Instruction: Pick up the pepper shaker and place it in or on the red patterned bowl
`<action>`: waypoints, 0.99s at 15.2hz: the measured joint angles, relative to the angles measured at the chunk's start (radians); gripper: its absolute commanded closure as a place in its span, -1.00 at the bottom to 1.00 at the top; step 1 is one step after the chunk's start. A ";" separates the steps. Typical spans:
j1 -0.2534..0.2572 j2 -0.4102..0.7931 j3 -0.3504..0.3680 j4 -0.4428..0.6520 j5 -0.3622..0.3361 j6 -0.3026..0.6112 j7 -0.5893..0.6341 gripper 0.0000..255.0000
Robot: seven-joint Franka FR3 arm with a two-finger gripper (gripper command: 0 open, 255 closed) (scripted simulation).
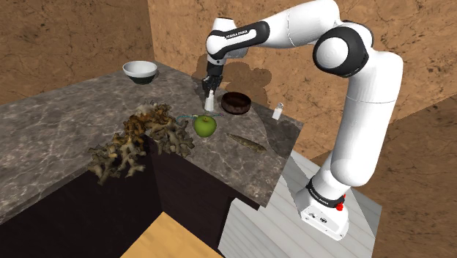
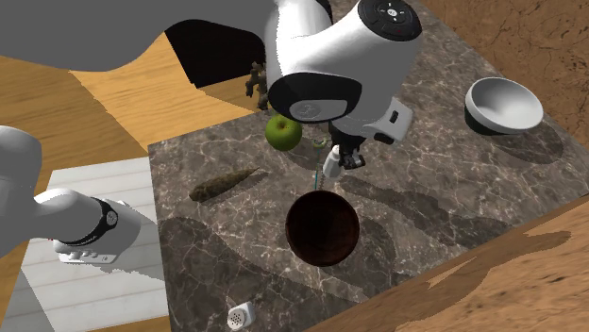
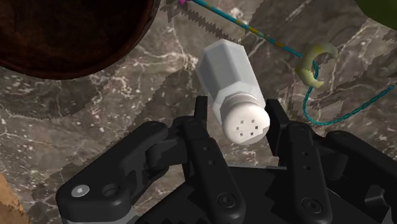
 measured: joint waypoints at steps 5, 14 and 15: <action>0.001 -0.021 -0.002 0.040 -0.006 -0.060 0.009 1.00; 0.000 -0.049 -0.003 0.122 -0.014 -0.170 0.023 1.00; 0.000 -0.050 -0.004 0.133 -0.014 -0.182 0.023 1.00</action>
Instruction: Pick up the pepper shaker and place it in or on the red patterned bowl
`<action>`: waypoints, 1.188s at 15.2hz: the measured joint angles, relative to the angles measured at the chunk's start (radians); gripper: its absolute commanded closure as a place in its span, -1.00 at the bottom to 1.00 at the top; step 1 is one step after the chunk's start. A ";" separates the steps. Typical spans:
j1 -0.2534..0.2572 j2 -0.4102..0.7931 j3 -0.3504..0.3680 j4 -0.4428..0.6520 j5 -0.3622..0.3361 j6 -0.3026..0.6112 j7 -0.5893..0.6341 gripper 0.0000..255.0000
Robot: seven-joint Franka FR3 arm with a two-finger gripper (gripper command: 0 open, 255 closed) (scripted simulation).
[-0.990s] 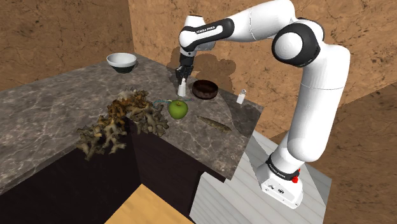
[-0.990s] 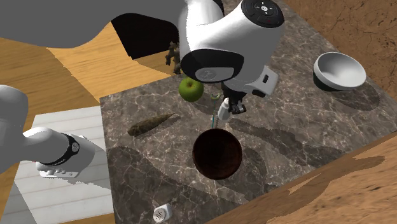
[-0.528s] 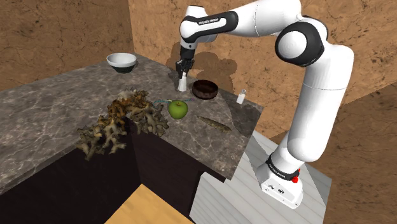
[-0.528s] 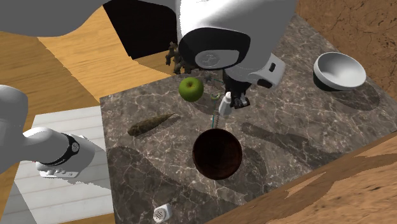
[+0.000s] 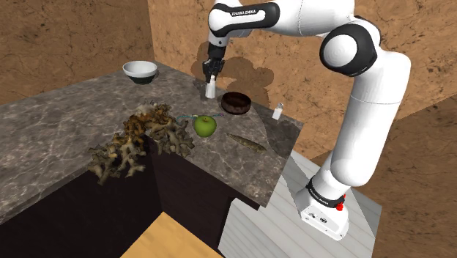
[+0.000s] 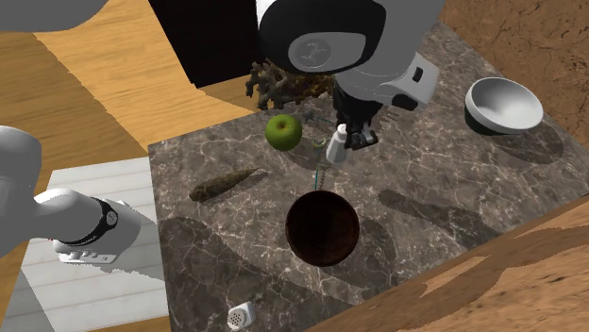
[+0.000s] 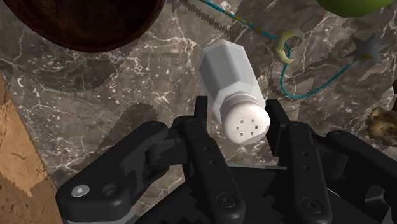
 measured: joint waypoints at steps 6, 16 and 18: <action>-0.003 -0.004 -0.002 0.072 -0.003 -0.076 0.005 1.00; -0.105 -0.123 -0.070 -0.004 0.003 -0.136 -0.160 1.00; -0.133 -0.139 -0.090 -0.013 0.004 -0.149 -0.207 1.00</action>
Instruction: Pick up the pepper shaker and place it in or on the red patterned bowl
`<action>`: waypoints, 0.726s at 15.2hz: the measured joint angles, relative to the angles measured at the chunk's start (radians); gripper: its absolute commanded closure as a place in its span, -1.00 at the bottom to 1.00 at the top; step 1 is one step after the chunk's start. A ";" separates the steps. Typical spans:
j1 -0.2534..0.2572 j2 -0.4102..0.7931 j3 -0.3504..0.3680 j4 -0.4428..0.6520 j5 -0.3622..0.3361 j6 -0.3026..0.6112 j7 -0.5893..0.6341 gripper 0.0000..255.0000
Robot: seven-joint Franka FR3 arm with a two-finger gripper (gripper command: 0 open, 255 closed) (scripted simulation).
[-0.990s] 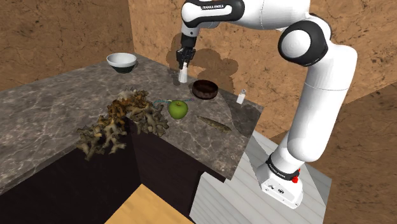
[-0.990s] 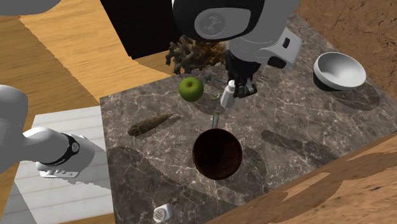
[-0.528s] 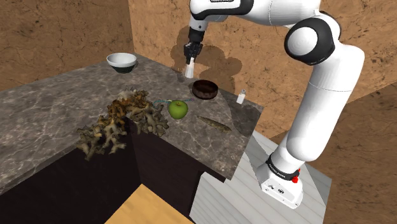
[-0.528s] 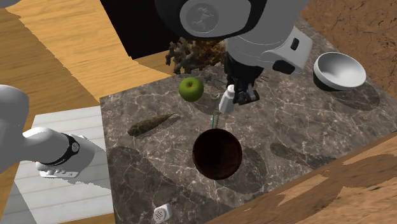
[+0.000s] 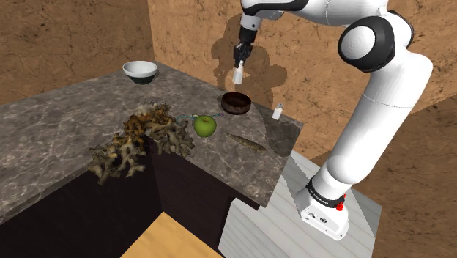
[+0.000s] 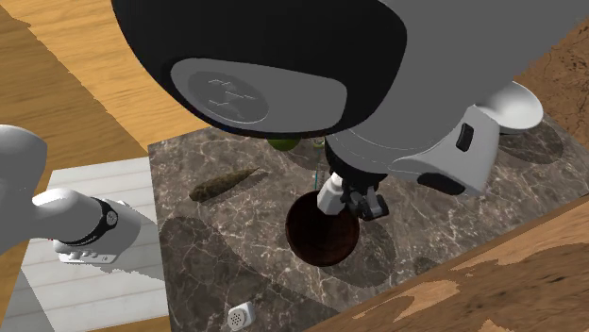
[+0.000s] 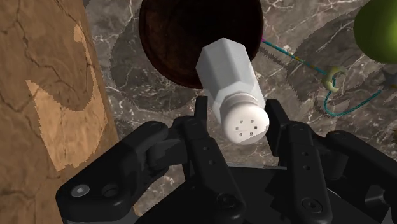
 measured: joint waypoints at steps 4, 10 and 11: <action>-0.015 -0.010 -0.012 -0.027 0.001 0.014 -0.030 1.00; -0.016 -0.007 -0.012 -0.102 0.004 0.089 -0.042 1.00; -0.014 -0.009 -0.011 -0.115 0.004 0.101 -0.042 1.00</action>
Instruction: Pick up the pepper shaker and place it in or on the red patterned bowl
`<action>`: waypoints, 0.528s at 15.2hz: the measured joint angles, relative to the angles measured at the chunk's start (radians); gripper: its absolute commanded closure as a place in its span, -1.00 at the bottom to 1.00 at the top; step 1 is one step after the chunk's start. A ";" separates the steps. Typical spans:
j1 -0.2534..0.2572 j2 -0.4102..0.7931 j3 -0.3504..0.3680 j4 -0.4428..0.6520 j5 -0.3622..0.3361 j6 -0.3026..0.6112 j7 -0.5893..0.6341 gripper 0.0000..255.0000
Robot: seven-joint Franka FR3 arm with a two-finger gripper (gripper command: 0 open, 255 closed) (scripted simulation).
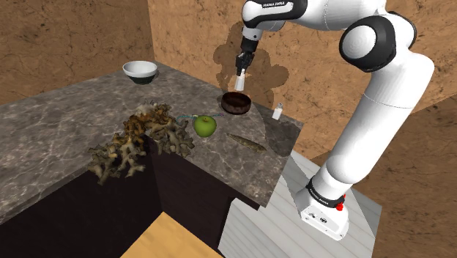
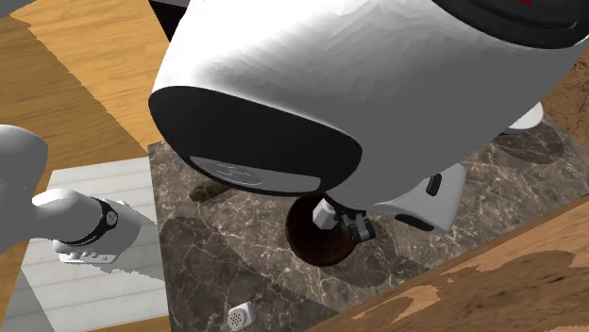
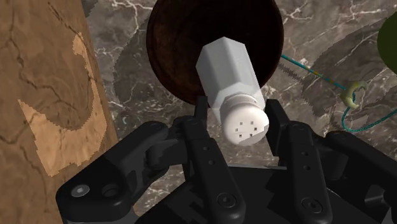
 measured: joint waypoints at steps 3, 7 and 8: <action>0.000 0.003 0.000 -0.039 0.002 0.041 -0.006 1.00; 0.000 0.016 0.001 -0.076 0.007 0.091 -0.012 1.00; 0.001 0.019 0.002 -0.086 0.009 0.104 -0.014 1.00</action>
